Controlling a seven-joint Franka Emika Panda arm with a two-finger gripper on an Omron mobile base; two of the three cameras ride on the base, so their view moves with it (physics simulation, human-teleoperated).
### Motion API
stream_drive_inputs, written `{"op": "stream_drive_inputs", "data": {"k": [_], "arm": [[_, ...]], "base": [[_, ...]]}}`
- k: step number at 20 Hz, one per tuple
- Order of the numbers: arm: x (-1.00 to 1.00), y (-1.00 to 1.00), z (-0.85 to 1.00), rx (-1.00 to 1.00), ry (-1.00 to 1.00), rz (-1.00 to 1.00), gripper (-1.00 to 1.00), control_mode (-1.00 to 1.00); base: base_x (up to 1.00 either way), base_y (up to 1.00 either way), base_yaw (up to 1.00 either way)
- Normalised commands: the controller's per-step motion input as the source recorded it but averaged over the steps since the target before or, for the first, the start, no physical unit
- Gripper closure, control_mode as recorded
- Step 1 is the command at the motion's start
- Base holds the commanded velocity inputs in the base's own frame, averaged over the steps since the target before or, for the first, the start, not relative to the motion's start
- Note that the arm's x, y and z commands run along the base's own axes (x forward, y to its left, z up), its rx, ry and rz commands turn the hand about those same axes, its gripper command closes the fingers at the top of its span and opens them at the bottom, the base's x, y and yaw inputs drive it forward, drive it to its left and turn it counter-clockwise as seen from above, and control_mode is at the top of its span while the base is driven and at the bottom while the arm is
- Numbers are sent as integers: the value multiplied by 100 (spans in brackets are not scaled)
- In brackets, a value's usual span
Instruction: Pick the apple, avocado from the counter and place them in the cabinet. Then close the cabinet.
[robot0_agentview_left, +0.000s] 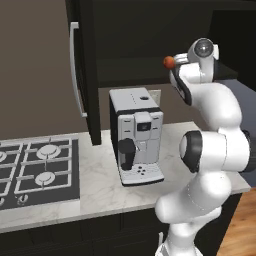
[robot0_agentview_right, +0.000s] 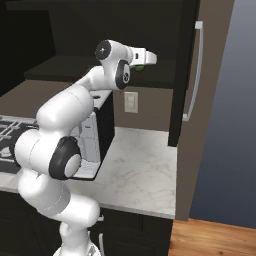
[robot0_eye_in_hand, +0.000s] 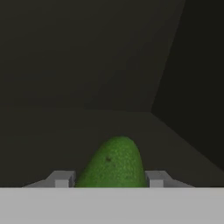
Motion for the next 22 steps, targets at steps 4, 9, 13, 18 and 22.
{"op": "stream_drive_inputs", "data": {"k": [4, 9, 13, 18, 22], "arm": [[67, 3, -53, -4, 0, 1, -100, -100], [-7, 0, -47, 0, -6, 0, -100, -100], [-83, 19, -54, -2, -19, 1, -100, -100], [-92, 46, -4, -10, -46, 5, -100, -100], [-94, 14, 47, -7, -41, 1, -100, -100]], "base": [[0, 0, 0], [0, 0, 0], [0, 0, 0], [0, 0, 0], [0, 0, 0]]}}
